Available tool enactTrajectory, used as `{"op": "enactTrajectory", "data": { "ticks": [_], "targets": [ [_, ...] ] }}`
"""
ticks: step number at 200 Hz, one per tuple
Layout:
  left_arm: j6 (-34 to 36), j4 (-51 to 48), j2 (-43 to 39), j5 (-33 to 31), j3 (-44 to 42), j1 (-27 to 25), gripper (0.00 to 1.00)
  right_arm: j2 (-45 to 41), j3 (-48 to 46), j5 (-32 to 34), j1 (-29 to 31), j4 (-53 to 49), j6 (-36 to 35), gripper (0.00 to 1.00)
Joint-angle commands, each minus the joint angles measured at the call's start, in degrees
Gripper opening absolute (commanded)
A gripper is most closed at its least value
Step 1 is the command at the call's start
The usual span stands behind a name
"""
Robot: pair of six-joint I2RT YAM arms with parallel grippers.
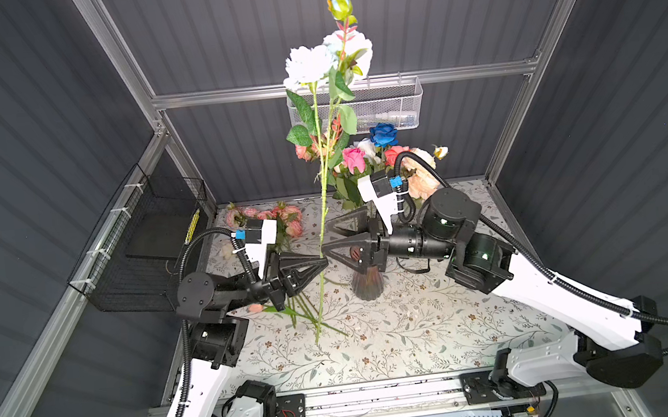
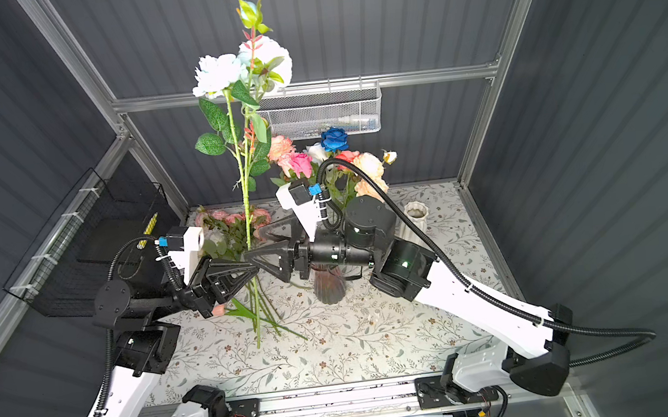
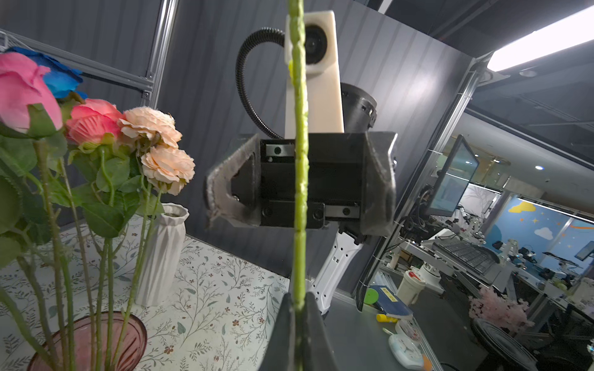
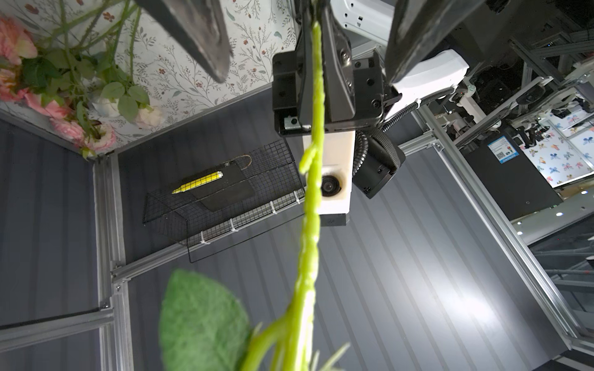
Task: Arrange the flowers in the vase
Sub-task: 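Raise the white rose with left while the right gripper grasps its stem, then lower the white rose into the pink vase with the right gripper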
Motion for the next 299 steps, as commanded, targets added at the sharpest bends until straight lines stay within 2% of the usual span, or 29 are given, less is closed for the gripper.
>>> {"op": "enactTrajectory", "data": {
  "ticks": [1, 38, 70, 78, 92, 127, 153, 181, 200, 256, 299],
  "targets": [
    [3.7, -3.2, -0.3, 1.9, 0.6, -1.1, 0.00, 1.0, 3.0, -2.0, 0.3, 1.1, -0.2, 0.69],
    [6.1, -6.4, 0.7, 0.9, 0.8, -2.8, 0.00, 2.3, 4.0, -3.0, 0.3, 1.1, 0.5, 0.37],
    [8.6, -10.3, 0.1, -1.8, 1.3, -3.3, 0.00, 0.9, 2.3, -2.1, 0.3, 1.3, 0.2, 0.14],
    [9.4, -12.0, -0.1, -3.1, 1.5, -3.3, 0.13, 0.2, 1.6, -1.7, 0.3, 1.2, 0.1, 0.08],
    [10.2, -13.8, -0.6, -5.1, 1.6, -3.4, 0.44, -1.2, 0.4, -1.0, 0.3, 0.9, -0.1, 0.00],
    [12.3, -17.6, -2.9, -11.0, 1.3, -3.3, 0.99, -6.0, -3.1, 1.7, 0.3, -2.2, -1.5, 0.00],
    [15.3, -22.9, -5.8, -19.9, 1.7, -3.4, 1.00, -9.8, -4.7, 5.9, 0.3, -6.9, -5.5, 0.00],
    [17.9, -30.1, -9.1, -34.1, 0.8, -3.4, 1.00, -11.9, -3.9, 15.9, 0.3, -11.8, -12.2, 0.00],
    [17.8, -32.2, -11.3, -40.2, -1.2, -3.3, 1.00, -13.8, -1.5, 21.6, 0.2, -14.4, -17.5, 0.00],
    [18.1, -36.6, -14.0, -43.8, -4.7, -3.3, 1.00, -8.9, 8.9, 32.2, -0.7, -18.8, -31.2, 0.00],
    [18.4, -39.2, -15.0, -44.5, -5.3, -3.3, 1.00, -3.5, 10.7, 25.6, -9.5, -17.2, -29.4, 0.00]
  ]
}}
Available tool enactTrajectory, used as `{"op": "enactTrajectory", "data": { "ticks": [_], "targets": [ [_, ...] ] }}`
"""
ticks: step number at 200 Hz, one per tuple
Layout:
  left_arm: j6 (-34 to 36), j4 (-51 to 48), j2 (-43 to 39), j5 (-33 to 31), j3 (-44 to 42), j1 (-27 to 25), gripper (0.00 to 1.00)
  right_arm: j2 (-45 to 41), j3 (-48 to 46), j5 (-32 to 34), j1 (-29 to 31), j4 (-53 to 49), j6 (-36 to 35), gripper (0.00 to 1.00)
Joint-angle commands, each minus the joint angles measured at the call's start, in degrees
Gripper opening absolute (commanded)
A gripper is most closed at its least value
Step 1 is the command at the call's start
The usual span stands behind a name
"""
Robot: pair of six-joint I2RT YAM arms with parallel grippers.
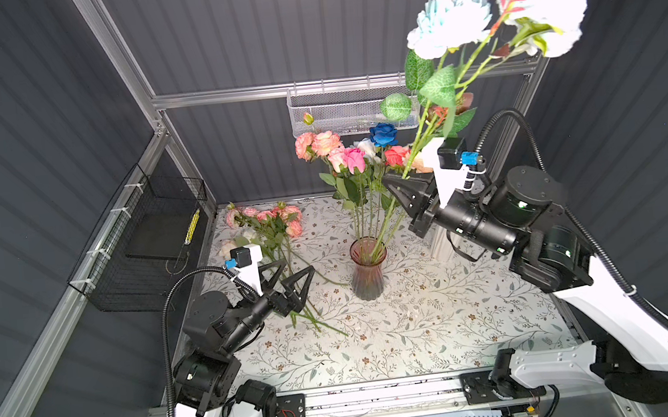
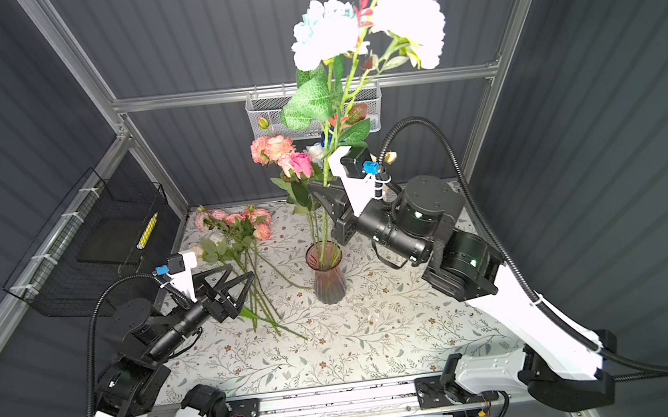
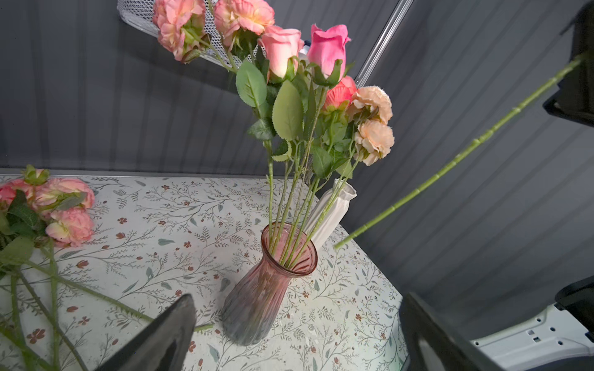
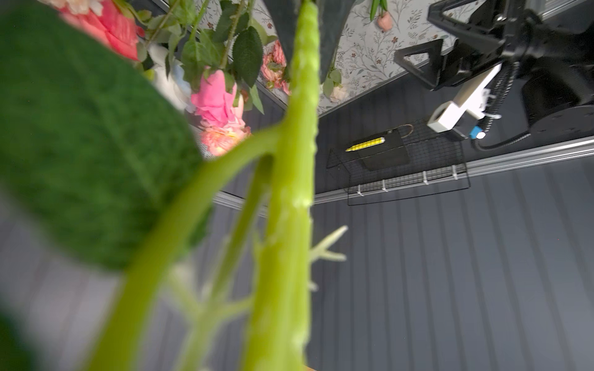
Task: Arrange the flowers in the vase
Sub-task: 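Lower the white rose into the pink vase with the right gripper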
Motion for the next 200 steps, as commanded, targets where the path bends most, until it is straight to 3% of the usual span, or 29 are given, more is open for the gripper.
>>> {"op": "enactTrajectory", "data": {
  "ticks": [1, 28, 55, 96, 106, 130, 153, 176, 200],
  "targets": [
    [1.2, -2.2, -1.3, -1.5, -0.6, -0.2, 1.00, 3.1, 0.3, -2.6, -4.2, 0.0, -0.8, 0.00],
    [0.8, -2.9, -2.3, -2.2, -1.2, -0.2, 1.00, 6.1, -2.3, -7.6, -8.5, 3.5, 3.4, 0.00],
    [1.0, -4.1, -2.8, -3.0, -1.2, -0.2, 1.00, 7.4, -7.6, -10.0, -9.1, 6.9, 6.5, 0.00],
    [0.7, -8.5, -4.1, -11.1, -0.1, -0.2, 1.00, 6.3, -17.5, -8.2, -8.7, 9.3, 9.9, 0.00],
    [0.6, -9.9, -4.0, -13.0, 0.1, -0.2, 1.00, 5.8, -19.3, -7.7, -8.6, 9.4, 11.0, 0.07],
    [-0.1, -11.0, -4.1, -15.3, -0.4, -0.2, 1.00, 4.1, -22.8, -7.4, -8.4, 9.4, 13.4, 0.36],
    [-1.0, -11.0, -4.2, -15.9, -1.4, -0.2, 1.00, 1.8, -24.5, -8.3, -8.1, 8.8, 15.6, 0.53],
    [-1.5, -10.9, -3.6, -15.8, -1.8, -0.1, 1.00, -0.9, -26.1, -9.7, -7.7, 8.6, 18.2, 0.66],
    [-2.0, -10.9, -2.6, -15.9, -2.0, -0.1, 1.00, -4.5, -28.4, -10.3, -7.0, 8.5, 20.4, 0.71]
  ]
}}
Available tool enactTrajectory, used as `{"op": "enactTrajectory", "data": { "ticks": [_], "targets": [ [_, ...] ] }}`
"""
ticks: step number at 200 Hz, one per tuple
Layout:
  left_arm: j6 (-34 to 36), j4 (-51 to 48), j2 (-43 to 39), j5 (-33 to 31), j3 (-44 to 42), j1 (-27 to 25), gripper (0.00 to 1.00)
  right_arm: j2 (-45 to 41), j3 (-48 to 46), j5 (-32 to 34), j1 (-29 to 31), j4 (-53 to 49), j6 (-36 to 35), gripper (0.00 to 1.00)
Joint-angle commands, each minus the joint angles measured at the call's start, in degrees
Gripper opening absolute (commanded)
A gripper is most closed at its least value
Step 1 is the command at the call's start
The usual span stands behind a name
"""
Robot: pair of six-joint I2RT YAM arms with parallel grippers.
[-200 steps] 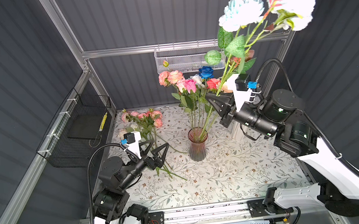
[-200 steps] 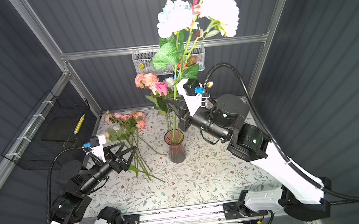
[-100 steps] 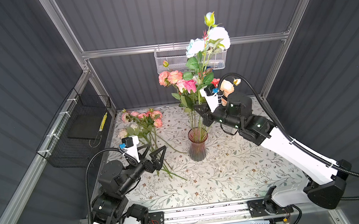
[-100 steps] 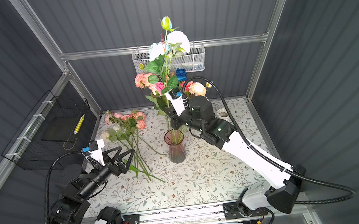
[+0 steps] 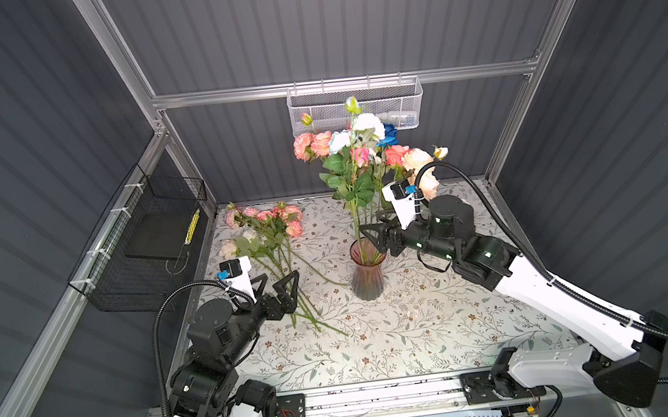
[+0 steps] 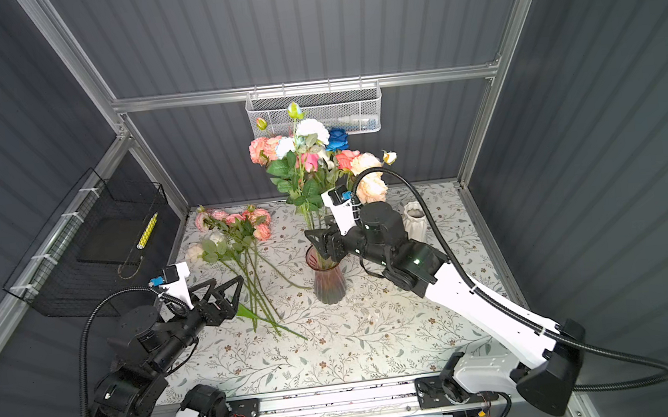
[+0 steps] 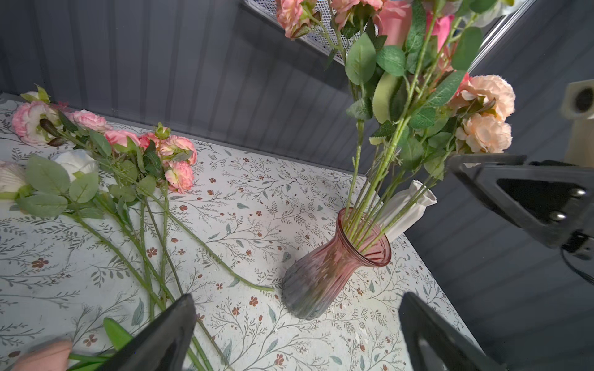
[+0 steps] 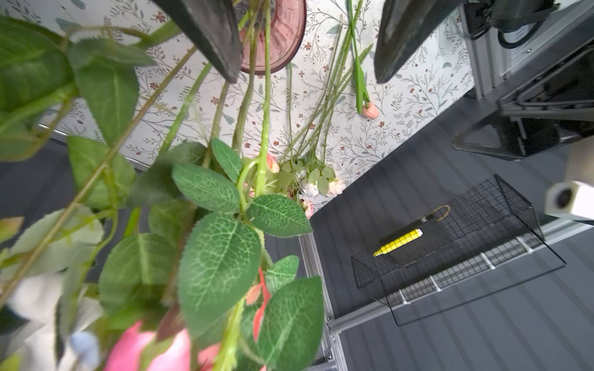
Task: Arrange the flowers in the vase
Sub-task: 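Lower the white rose into the pink vase with the right gripper, then open the right gripper and withdraw it while left moves to the tulip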
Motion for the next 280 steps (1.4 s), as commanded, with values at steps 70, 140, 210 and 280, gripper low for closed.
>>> {"op": "enactTrajectory", "data": {
  "ticks": [70, 140, 210, 280],
  "targets": [
    [-2.0, -0.9, 4.2, -0.2, -1.5, -0.2, 1.00, -20.2, -14.9, -2.9, 2.0, 2.1, 10.7, 0.75],
    [-4.2, 4.1, 14.3, 6.6, -2.9, -0.1, 0.88, -27.7, -27.5, -1.2, 2.0, -0.1, 15.6, 0.77],
    [-15.6, -3.5, 30.0, -5.0, -8.8, 0.5, 0.48, -29.4, -33.0, -0.1, 2.0, 0.5, 17.7, 0.77],
    [-25.2, -1.3, 29.4, -7.9, -16.9, 1.6, 0.55, -34.4, -35.5, 2.3, 2.0, -0.5, 16.7, 0.77]
  ]
}}
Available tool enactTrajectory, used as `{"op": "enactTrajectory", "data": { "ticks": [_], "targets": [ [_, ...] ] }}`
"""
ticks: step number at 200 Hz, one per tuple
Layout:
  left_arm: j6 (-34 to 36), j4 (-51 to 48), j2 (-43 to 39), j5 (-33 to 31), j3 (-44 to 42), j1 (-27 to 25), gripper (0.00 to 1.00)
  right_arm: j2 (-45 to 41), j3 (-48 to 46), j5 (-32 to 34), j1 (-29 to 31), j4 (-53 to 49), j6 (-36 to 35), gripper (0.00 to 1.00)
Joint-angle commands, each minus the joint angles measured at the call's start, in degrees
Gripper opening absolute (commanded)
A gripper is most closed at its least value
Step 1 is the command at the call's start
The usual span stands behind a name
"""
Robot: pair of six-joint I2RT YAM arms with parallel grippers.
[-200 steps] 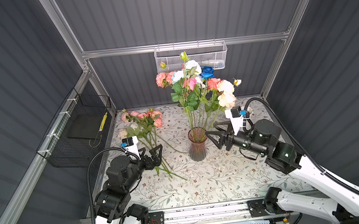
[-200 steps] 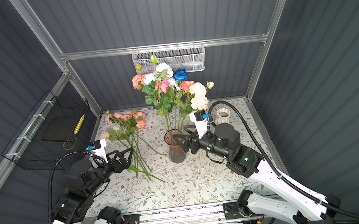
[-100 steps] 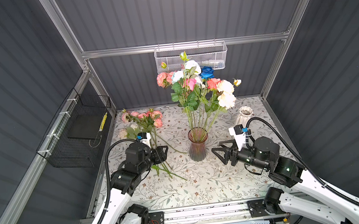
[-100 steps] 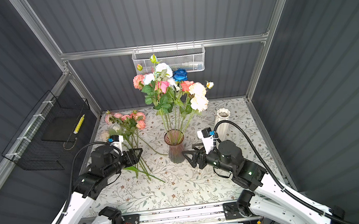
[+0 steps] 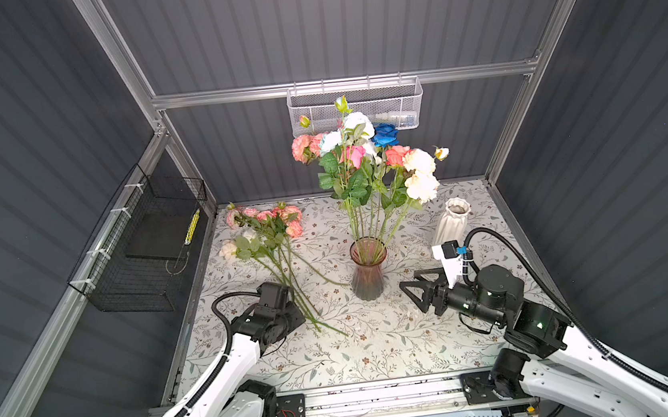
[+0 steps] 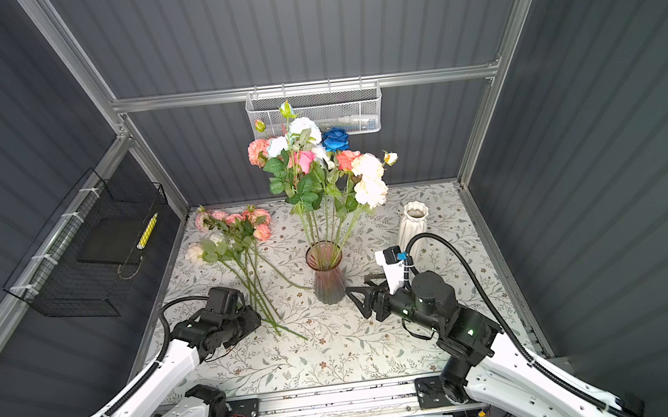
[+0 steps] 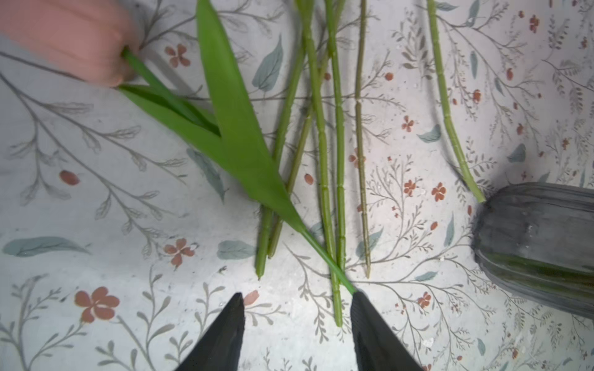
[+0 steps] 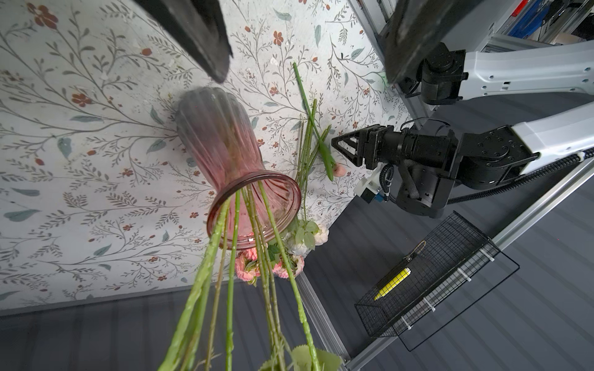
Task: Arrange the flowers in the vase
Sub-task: 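Open the right gripper and withdraw it while left moves to the tulip, then grasp the pink tulip stem on the table with the left gripper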
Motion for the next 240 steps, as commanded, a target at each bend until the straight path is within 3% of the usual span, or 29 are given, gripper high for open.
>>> {"op": "enactTrajectory", "data": {
  "ticks": [1, 50, 95, 119, 149, 169, 202, 240],
  "targets": [
    [-4.0, 2.3, 0.9, -1.3, -0.7, 0.3, 0.55, -1.3, -0.7, 1.5, 0.2, -0.2, -0.4, 0.77],
    [-8.4, 11.3, 6.7, -1.7, -3.3, 0.4, 0.51, -5.2, -1.5, 2.2, 0.1, -1.9, -0.6, 0.77],
    [-8.3, 11.5, 9.9, -5.4, -1.9, 0.6, 0.47, -8.5, -2.0, 3.5, 0.1, -4.0, -1.0, 0.78],
    [-8.4, 6.4, 6.8, -9.6, -1.5, 1.1, 0.46, -9.6, -2.0, 3.3, 0.1, -4.8, -1.0, 0.78],
    [-6.8, 4.0, 1.2, -12.1, -2.0, 3.8, 0.55, -11.1, -2.8, 3.7, 0.1, -4.7, -1.1, 0.78],
    [-4.9, 5.4, 2.6, -12.0, -1.3, 5.0, 0.60, -11.2, -2.8, 3.7, 0.1, -4.9, -1.2, 0.78],
    [-3.7, 8.8, 7.9, -7.5, 0.3, 5.3, 0.60, -11.8, -2.7, 3.9, 0.1, -5.8, -1.3, 0.78],
    [-6.4, 6.9, 2.3, -3.3, 0.4, 5.2, 0.58, -13.3, -3.3, 4.5, 0.1, -6.1, -1.2, 0.78]
  ]
}}
